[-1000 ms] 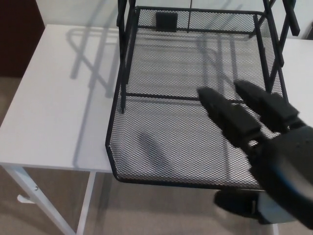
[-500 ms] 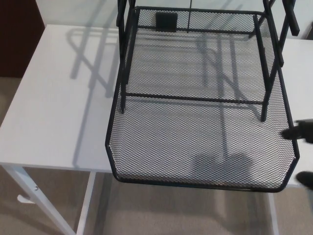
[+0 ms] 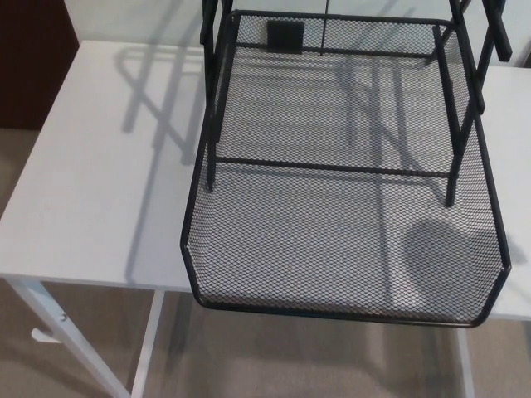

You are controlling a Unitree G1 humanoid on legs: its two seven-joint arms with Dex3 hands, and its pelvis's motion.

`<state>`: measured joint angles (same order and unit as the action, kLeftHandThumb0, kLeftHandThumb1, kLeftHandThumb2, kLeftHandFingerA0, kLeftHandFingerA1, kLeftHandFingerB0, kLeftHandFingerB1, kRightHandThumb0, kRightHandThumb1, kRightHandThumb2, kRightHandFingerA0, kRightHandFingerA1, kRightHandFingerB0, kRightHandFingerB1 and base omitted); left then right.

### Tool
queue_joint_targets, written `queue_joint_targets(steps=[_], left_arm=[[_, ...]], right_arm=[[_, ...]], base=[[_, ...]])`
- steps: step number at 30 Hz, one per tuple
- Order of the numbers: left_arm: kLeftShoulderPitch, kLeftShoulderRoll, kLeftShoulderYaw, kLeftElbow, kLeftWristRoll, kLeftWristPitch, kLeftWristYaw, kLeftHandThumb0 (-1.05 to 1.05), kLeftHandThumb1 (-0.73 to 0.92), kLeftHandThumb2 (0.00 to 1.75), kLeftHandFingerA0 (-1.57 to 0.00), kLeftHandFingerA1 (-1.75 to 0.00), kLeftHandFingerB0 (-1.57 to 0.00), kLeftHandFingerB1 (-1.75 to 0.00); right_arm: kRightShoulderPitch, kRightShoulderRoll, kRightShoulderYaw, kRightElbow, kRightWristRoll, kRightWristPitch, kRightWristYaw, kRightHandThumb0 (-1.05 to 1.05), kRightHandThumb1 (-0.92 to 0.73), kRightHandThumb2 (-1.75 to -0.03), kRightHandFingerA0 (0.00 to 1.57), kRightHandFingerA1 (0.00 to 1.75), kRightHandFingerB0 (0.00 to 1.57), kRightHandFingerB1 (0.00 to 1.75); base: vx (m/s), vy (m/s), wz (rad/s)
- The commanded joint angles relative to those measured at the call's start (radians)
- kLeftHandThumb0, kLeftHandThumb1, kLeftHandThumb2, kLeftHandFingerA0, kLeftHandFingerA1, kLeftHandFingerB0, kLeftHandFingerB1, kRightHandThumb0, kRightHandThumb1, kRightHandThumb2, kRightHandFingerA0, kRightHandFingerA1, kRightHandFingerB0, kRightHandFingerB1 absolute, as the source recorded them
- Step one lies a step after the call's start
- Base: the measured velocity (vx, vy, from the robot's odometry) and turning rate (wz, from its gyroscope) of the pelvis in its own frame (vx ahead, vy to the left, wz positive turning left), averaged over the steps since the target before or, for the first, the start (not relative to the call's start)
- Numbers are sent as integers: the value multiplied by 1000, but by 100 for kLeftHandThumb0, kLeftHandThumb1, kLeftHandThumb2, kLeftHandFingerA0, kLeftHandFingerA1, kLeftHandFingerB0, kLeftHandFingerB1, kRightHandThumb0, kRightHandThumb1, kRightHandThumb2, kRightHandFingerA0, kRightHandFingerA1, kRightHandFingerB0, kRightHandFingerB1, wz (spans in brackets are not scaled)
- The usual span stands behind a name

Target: The robot walks towards a file tray kept in the middle of a desk and uses its right hand to grab a tray and pulls it out towards itself

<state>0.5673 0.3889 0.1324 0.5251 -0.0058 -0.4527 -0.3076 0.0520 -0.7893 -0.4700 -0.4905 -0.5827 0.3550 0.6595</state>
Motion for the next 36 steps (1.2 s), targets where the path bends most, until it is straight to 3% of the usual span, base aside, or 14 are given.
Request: queue_joint_targets(steps=[1,7,10,13,14,15,16,21,24,25,26,27,28,36], left_arm=[[23,39,35,7,-27,33,-25,-48,32,62,-53,-46,-33,-40],[5,33,41,6,-42,51,-26,-46,32,60,-53,-46,-35,-40],[7,34,43,-3,-36,38,-18,-50,32,62,-54,-46,-34,-40],[0,35,47,-12,-42,47,-18,-49,32,62,-53,-47,-33,-40],[-9,34,48,-1,-45,46,-19,-49,32,62,-53,-46,-33,-40],[-13,36,47,-2,-40,44,-17,-49,32,62,-53,-47,-33,-40],[-16,37,47,-8,-43,49,-19,-49,33,62,-53,-47,-33,-40],[-17,31,48,-21,-50,60,-21,-46,32,61,-54,-46,-34,-40],[-26,31,46,-19,-55,60,-31,-45,32,61,-52,-46,-34,-41],[-27,33,46,-22,-51,61,-29,-45,32,61,-52,-47,-34,-41],[-26,35,46,-29,-47,61,-26,-47,32,61,-53,-47,-34,-41],[-28,37,46,-28,-47,57,-27,-47,32,61,-53,-47,-34,-41],[-33,41,48,-29,-46,64,-29,-47,32,61,-54,-46,-34,-41],[-37,47,52,-30,-42,70,-37,-46,32,61,-52,-47,-34,-41]], right_arm=[[-253,-335,-1232,485,990,733,917,-55,-58,-58,106,66,86,51],[258,6,-1073,294,980,285,876,-32,-59,-59,121,83,109,70],[416,70,-934,282,904,209,880,-39,-54,-58,127,69,108,63],[516,102,-782,315,834,24,854,-47,-55,-56,134,85,112,70],[522,102,-755,331,834,-4,861,-54,-47,-78,130,98,109,81],[539,116,-730,332,829,-45,843,-52,-55,-58,137,91,120,70],[553,123,-720,312,829,-40,832,-57,-44,-78,130,101,114,82],[591,131,-631,337,865,16,877,-54,-45,-77,129,96,110,76],[626,181,-547,307,861,-115,856,-58,-47,-81,128,100,115,79],[637,188,-522,301,852,-133,846,-53,-58,-58,131,98,120,66],[645,199,-488,306,838,-154,833,-57,-48,-80,125,104,110,81],[642,207,-460,332,830,-162,827,-52,-59,-58,130,95,117,67],[626,219,-412,404,805,-170,810,-58,-48,-81,128,98,115,83],[525,262,-272,699,726,-113,701,-49,-62,-60,131,90,125,78]], base=[[0,0,0],[0,0,0],[0,0,0],[0,0,0],[0,0,0],[0,0,0],[0,0,0],[0,0,0],[0,0,0],[0,0,0],[0,0,0],[0,0,0],[0,0,0],[0,0,0]])
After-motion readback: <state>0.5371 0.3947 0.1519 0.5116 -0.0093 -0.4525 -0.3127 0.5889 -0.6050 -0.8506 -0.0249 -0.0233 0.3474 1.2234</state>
